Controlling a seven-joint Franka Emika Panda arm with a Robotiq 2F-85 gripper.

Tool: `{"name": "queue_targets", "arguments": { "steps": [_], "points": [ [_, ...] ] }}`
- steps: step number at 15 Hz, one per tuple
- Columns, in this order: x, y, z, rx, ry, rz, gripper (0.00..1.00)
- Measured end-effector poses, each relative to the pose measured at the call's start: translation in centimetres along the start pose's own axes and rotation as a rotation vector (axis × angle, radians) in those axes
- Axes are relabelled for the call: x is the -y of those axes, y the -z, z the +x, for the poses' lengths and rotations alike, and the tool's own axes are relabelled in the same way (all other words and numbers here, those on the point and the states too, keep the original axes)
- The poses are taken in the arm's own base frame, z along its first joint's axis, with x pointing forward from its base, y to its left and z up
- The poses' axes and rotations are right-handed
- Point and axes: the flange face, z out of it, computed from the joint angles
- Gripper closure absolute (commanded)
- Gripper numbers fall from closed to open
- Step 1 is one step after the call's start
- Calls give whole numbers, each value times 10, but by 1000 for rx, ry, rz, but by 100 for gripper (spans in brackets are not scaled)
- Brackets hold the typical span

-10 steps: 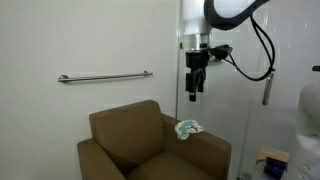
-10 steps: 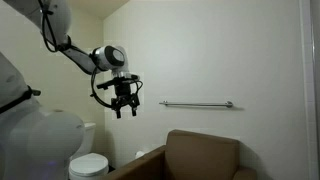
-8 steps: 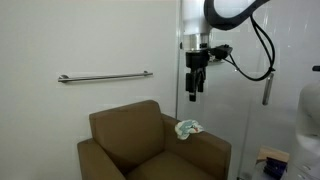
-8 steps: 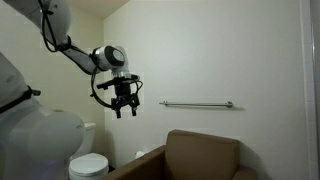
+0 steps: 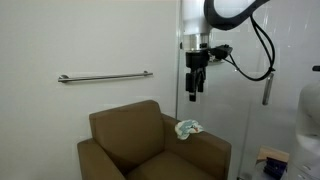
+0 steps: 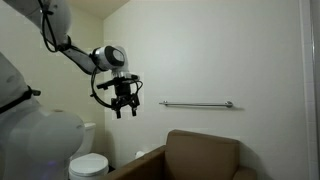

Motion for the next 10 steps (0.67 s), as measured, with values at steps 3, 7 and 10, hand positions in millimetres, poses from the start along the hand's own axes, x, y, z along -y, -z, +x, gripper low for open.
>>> {"name": "queue_targets", "arguments": {
  "steps": [3, 7, 10],
  "points": [
    [-6, -3, 7, -16, -12, 16, 0],
    [-25, -44, 34, -56, -52, 55, 0],
    [-53, -99, 57, -83, -78, 31, 0]
  ]
}}
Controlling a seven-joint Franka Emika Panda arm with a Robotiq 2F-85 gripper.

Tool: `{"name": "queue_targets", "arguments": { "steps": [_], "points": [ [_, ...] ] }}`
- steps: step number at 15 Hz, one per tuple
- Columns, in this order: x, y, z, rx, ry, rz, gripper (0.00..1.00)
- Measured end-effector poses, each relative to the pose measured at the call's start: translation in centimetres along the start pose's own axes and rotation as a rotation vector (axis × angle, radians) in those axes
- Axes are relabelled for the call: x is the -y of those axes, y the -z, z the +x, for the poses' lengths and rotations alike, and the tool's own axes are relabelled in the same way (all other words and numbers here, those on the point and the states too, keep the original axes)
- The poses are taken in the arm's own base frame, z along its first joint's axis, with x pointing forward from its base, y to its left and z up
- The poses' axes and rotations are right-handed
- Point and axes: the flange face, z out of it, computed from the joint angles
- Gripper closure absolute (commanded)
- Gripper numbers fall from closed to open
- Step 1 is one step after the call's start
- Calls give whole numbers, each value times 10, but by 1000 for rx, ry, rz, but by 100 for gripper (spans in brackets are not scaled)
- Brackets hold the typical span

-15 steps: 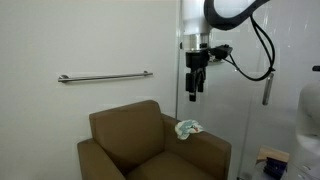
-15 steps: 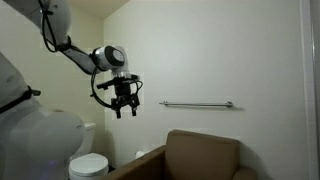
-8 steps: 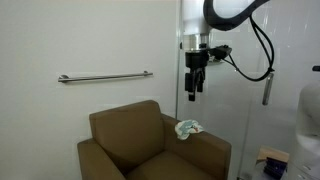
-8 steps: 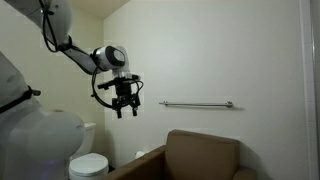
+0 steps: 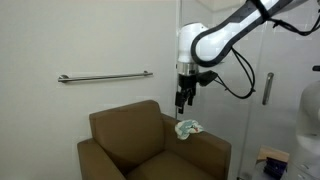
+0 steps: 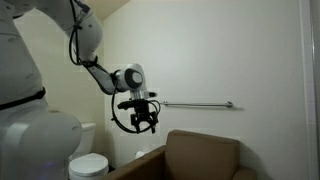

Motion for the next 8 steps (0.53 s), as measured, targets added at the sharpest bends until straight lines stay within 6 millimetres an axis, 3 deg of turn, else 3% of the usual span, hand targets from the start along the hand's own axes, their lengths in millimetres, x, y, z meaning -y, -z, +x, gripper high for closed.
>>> {"name": "queue_targets", "arguments": {
  "steps": [2, 5, 7, 8],
  "points": [
    [-28, -40, 10, -3, -23, -55, 0],
    [-86, -94, 20, 11, -118, -154, 0],
    [-115, -115, 26, 31, -162, -175, 0],
    [-119, -119, 30, 37, -166, -175, 0]
  ]
}}
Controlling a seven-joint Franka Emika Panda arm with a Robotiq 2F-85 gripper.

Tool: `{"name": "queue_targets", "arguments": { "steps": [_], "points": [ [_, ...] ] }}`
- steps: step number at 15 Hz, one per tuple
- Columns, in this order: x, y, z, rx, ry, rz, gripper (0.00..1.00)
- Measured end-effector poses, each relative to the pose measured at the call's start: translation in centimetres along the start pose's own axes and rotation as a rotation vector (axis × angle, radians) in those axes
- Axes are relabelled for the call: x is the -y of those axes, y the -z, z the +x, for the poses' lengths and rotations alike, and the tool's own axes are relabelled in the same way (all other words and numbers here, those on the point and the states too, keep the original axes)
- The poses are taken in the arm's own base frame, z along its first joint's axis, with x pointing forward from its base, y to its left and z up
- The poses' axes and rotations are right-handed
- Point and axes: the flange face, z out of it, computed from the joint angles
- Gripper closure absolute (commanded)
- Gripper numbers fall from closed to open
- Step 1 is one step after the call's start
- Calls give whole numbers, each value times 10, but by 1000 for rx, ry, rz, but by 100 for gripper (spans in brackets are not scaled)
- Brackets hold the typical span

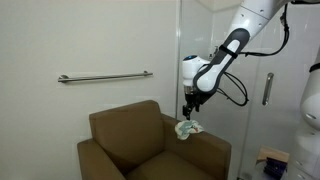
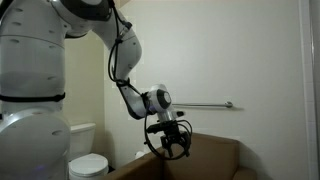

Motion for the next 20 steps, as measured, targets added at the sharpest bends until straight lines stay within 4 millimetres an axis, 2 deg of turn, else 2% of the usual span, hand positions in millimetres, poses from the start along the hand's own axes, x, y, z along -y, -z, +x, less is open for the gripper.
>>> {"name": "queue_targets", "arguments": {
  "steps": [7, 10, 12, 15, 18, 20],
  "points": [
    [8, 6, 9, -21, 12, -6, 0],
    [13, 14, 33, -63, 51, -26, 0],
    [14, 9, 57, -79, 77, -47, 0],
    [-3, -26, 96, -65, 80, -94, 0],
    [-46, -79, 126, -19, 16, -147, 0],
    [-77, -118, 135, 26, -54, -132, 0]
  ]
}}
